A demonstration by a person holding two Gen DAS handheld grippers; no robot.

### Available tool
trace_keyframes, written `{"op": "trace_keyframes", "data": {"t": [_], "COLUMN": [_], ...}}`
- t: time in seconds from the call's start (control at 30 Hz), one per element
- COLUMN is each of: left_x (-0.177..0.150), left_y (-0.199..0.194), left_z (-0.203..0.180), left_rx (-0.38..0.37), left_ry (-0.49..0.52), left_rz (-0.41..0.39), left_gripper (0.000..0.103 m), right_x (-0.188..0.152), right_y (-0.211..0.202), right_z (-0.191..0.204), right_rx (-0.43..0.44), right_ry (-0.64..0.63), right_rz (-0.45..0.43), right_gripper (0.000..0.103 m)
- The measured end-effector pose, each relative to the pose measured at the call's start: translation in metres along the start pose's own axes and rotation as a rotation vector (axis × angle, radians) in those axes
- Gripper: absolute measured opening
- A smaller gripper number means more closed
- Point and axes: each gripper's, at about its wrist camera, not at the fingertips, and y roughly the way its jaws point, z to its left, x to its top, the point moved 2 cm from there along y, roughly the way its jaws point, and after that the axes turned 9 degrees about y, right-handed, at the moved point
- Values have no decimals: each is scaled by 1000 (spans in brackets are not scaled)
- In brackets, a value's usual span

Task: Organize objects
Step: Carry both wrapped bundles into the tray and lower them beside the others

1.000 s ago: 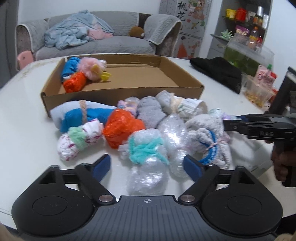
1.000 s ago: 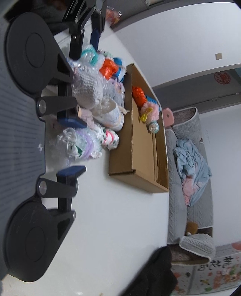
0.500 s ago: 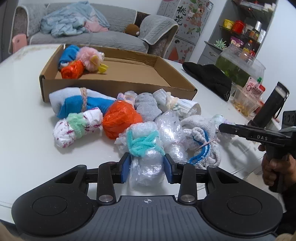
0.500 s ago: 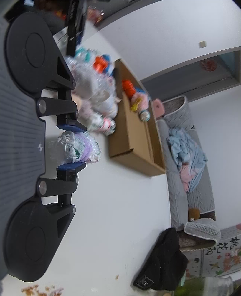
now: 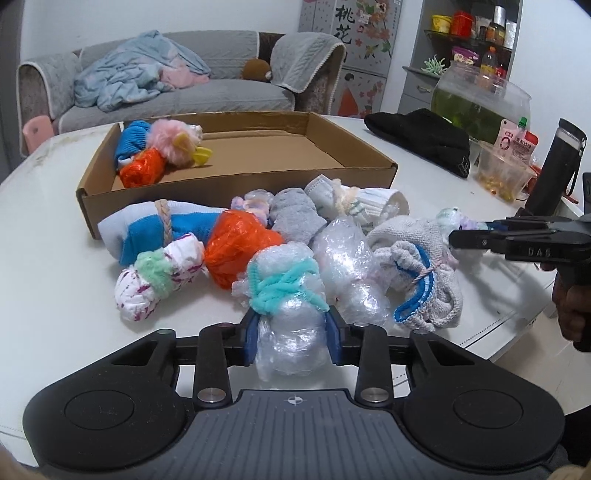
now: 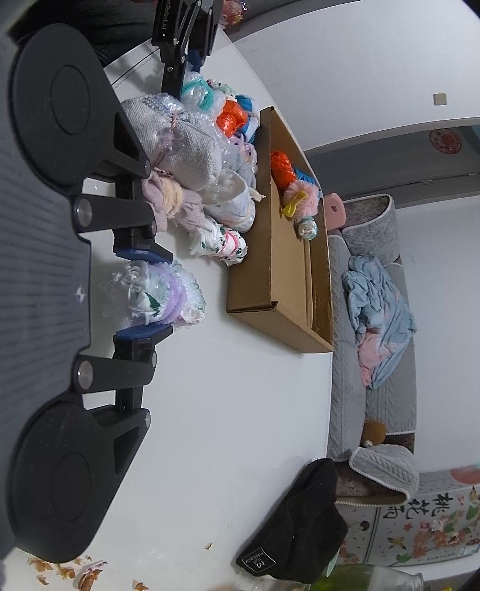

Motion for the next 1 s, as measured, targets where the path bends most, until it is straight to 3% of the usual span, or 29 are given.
{"op": "trace_keyframes", "data": {"t": [0.27, 0.4, 0.53, 0.77, 1.0], "left_x": [17, 50, 95, 148, 139], "left_y": [-37, -61, -65, -24, 28], "left_z": [18, 43, 76, 113, 119], "left_rx": [22, 78, 160, 192, 161], "left_ry": [-17, 3, 16, 42, 74], "left_rz": [-22, -81, -131, -115, -14], "left_gripper": [41, 41, 41, 42, 42], "right_x": [33, 63, 102, 154, 154], "right_y": [-24, -29, -20, 42, 126], "right_z": [-2, 9, 32, 84, 126], "right_rx": [16, 44, 124, 247, 266], "right_ry": [39, 22, -8, -43, -54], "right_rz": [-69, -113, -156, -117, 28], "right_gripper": [30, 30, 30, 30, 30]}}
